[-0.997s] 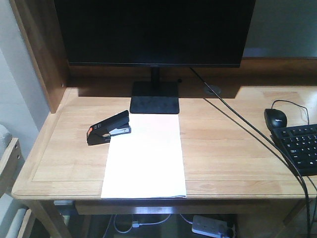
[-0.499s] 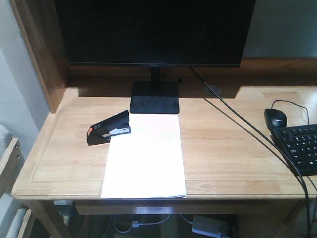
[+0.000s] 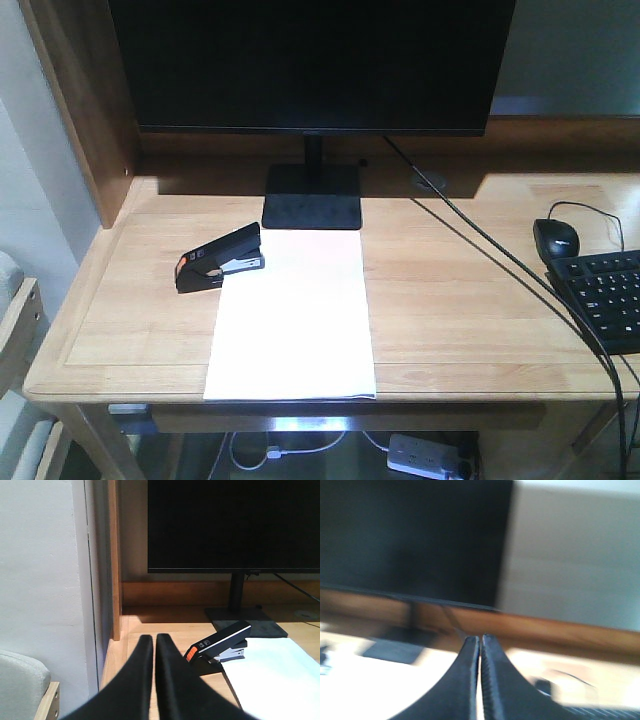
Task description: Grab stapler and paper to desk for stapling
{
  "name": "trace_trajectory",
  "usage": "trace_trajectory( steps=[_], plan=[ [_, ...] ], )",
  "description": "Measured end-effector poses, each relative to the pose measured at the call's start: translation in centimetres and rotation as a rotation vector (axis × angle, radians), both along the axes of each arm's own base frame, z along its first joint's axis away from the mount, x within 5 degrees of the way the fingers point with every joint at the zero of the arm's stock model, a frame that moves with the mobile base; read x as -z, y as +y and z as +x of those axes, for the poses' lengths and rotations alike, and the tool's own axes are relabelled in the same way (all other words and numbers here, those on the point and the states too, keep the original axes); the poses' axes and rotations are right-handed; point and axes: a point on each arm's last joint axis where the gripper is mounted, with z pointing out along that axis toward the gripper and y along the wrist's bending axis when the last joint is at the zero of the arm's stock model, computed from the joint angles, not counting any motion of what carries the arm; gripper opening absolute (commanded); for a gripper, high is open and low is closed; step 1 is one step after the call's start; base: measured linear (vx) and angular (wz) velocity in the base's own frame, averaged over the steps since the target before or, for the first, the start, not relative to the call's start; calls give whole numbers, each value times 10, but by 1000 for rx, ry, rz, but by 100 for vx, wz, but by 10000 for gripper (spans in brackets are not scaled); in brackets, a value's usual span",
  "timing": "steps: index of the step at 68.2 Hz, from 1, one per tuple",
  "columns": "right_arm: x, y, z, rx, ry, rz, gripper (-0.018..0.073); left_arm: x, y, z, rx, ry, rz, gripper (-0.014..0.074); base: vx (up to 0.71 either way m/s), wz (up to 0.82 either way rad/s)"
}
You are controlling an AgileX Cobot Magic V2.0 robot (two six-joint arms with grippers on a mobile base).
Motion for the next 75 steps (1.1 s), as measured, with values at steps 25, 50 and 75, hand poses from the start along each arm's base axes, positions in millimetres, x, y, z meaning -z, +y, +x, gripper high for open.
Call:
trace_trajectory(
  steps=[25, 50, 75],
  plan=[
    [3, -5, -1, 124, 31, -130, -10, 0, 0, 0, 0, 0, 0, -6, 0, 0],
    [13, 1, 3, 65, -31, -191, -10, 0, 0, 0, 0, 0, -1, -6, 0, 0],
    [58, 2, 0, 47, -110, -122, -10, 0, 0, 0, 0, 0, -1, -6, 0, 0]
  ],
)
